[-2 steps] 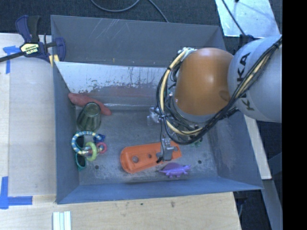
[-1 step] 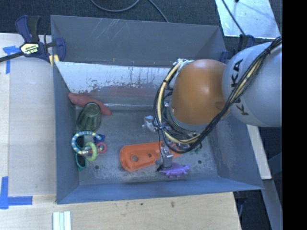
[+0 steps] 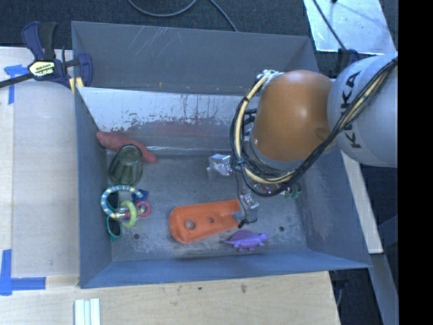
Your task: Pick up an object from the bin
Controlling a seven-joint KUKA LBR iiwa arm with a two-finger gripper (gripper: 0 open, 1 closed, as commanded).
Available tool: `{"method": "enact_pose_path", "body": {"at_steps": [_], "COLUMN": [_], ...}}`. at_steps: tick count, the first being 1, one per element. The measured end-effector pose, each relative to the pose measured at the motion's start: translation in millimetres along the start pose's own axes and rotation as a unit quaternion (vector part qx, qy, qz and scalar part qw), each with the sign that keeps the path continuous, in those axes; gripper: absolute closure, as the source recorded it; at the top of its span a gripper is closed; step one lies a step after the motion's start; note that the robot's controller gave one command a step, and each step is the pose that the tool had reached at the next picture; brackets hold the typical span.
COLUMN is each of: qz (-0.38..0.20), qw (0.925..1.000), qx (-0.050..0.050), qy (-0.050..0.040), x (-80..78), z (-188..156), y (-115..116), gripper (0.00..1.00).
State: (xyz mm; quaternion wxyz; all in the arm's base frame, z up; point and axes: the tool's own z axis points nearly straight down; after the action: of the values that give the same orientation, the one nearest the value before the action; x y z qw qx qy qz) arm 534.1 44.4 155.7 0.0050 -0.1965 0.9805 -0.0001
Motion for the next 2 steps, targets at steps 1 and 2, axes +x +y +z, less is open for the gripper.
{"method": "enact_pose_path", "body": {"at_steps": [1, 2], "qz": [0.075, -0.035], "qw": [0.9972, 0.9994], "qx": [0.0, 0.001], "qy": [0.0, -0.002], "x": [6.5, 2.0], "z": [27.8, 82.9], "y": [12.2, 24.3], "gripper": [0.0, 1.0]}}
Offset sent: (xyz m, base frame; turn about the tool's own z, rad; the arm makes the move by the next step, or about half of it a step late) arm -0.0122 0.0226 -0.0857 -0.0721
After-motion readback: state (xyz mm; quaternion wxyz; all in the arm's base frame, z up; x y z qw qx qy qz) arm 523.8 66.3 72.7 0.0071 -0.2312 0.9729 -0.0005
